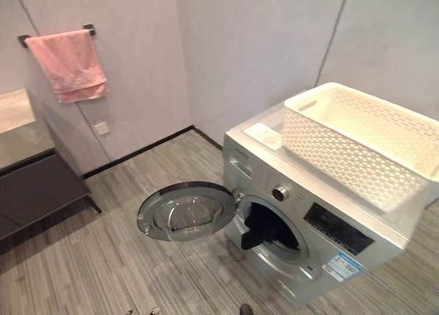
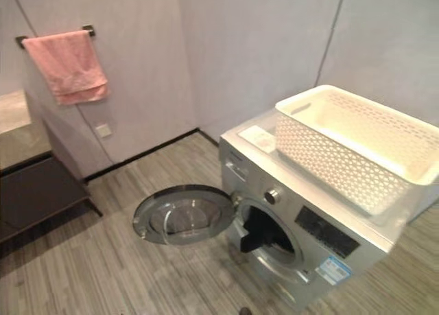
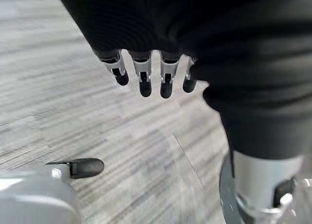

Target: Grab the laundry basket,head to the washer,open it,put in the laundry and shut it.

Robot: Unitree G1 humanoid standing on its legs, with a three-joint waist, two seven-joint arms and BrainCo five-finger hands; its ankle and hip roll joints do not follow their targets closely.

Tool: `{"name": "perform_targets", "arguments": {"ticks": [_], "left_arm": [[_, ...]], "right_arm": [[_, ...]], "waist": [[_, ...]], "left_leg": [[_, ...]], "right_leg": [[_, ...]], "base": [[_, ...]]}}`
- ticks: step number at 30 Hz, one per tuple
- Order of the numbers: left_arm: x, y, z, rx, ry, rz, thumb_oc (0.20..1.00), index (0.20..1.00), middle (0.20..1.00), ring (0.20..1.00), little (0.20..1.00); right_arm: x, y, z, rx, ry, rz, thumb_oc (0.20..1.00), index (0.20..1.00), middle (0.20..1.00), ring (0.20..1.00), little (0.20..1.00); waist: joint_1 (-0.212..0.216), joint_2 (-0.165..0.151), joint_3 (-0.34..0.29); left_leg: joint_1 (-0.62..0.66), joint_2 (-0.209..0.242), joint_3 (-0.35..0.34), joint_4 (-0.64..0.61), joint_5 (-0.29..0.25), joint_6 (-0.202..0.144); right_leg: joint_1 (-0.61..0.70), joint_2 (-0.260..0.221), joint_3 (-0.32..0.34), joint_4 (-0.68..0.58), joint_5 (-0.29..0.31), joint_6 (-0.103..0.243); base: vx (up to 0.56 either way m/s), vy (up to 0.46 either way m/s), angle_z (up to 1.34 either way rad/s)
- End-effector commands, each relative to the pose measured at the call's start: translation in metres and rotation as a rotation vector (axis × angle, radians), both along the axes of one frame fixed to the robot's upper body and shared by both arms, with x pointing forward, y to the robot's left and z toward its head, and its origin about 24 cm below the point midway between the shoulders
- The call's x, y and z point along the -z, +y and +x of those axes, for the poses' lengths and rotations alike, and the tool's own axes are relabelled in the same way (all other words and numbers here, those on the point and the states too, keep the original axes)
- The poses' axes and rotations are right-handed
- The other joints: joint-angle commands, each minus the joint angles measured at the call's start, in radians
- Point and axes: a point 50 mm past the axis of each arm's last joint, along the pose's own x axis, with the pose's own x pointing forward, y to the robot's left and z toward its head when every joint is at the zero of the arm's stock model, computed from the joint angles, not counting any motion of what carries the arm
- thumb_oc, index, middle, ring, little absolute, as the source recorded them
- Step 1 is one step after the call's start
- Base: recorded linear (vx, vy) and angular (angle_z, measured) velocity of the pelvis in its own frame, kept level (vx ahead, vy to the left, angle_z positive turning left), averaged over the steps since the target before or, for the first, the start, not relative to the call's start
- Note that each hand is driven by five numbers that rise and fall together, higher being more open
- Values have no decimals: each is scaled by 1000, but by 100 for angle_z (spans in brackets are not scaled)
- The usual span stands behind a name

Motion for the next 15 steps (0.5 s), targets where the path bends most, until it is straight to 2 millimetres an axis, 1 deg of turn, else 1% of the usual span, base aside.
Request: {"name": "perform_targets", "arguments": {"ticks": [1,2,3,4,5,6,7,8,9,10,11,12,14,15], "left_arm": [[-7,27,3,30,20,101,1000,1000,1000,1000,1000],[-8,28,5,22,13,102,1000,1000,1000,1000,1000],[-9,29,7,14,2,106,1000,1000,1000,1000,1000],[-10,29,11,3,-16,105,1000,1000,1000,1000,1000],[-11,31,13,-2,-23,108,1000,1000,1000,1000,1000],[-11,30,16,-9,-35,106,1000,1000,1000,1000,1000],[-11,29,18,-15,-43,104,1000,1000,1000,1000,1000],[-10,25,21,-14,-45,89,1000,1000,1000,1000,1000],[-11,27,20,-15,-43,91,1000,1000,1000,1000,1000],[-10,25,20,-12,-45,82,1000,1000,1000,1000,1000],[-10,22,24,-8,-64,67,1000,1000,1000,1000,1000],[-10,23,24,-10,-63,69,1000,1000,1000,1000,1000],[-13,20,34,-12,-117,58,1000,1000,1000,1000,1000],[-15,19,36,-9,-133,58,1000,1000,1000,1000,1000]], "right_arm": [[2,12,11,-6,40,-64,200,200,200,200,200],[20,14,12,-16,92,-38,200,200,200,200,200],[43,15,13,-25,155,4,200,200,200,200,200],[73,17,18,-54,246,76,200,200,200,200,200],[95,20,20,-79,298,130,200,200,200,200,200],[126,29,26,-138,357,206,200,200,200,200,200],[162,45,40,-245,406,303,200,200,200,200,200],[213,76,52,-421,467,463,200,200,200,200,200],[213,77,52,-422,468,465,200,200,200,200,200],[243,96,56,-525,524,565,200,200,200,200,200],[284,131,67,-705,567,736,200,200,200,200,200],[284,131,68,-708,567,738,200,200,200,200,200],[325,163,74,-834,583,930,200,200,200,200,200],[338,176,72,-877,579,1007,200,200,200,200,200]], "waist": [[25,-66,-4],[19,-63,-3],[15,-66,3],[10,-60,11],[8,-63,11],[4,-63,15],[3,-63,21],[-2,-60,31],[-3,-61,28],[-3,-59,33],[-1,-52,42],[-2,-54,42],[8,-49,57],[12,-45,66]], "left_leg": [[12,7,-15,11,-79,38],[17,6,-10,11,-90,41],[16,4,-2,11,-84,43],[22,3,3,11,-91,46],[22,1,6,11,-97,48],[22,-1,11,11,-97,51],[27,-2,17,11,-99,53],[26,-6,27,11,-91,55],[30,-6,27,11,-100,56],[35,-7,33,11,-98,57],[34,-11,42,11,-97,57],[35,-11,43,11,-97,57],[26,-17,51,11,-92,57],[22,-19,52,11,-89,57]], "right_leg": [[18,-86,75,59,-115,89],[18,-87,79,58,-121,91],[11,-89,85,61,-113,90],[11,-89,89,63,-115,91],[10,-91,93,61,-117,93],[6,-93,96,62,-115,93],[7,-94,101,63,-113,91],[-1,-96,108,63,-101,89],[3,-97,108,61,-107,90],[4,-100,108,61,-104,90],[-1,-103,110,55,-95,93],[-1,-103,111,54,-94,93],[-7,-109,112,35,-79,99],[-10,-113,107,31,-75,98]], "base": [[31,56,-25],[-4,31,-32],[-2,41,-24],[-16,29,-22],[9,30,-20],[8,26,-18],[-49,24,-19],[-9,26,-22],[-4,30,-32],[26,36,-39],[-4,27,-20],[-26,25,-14],[-37,16,-4],[-104,23,15]]}}
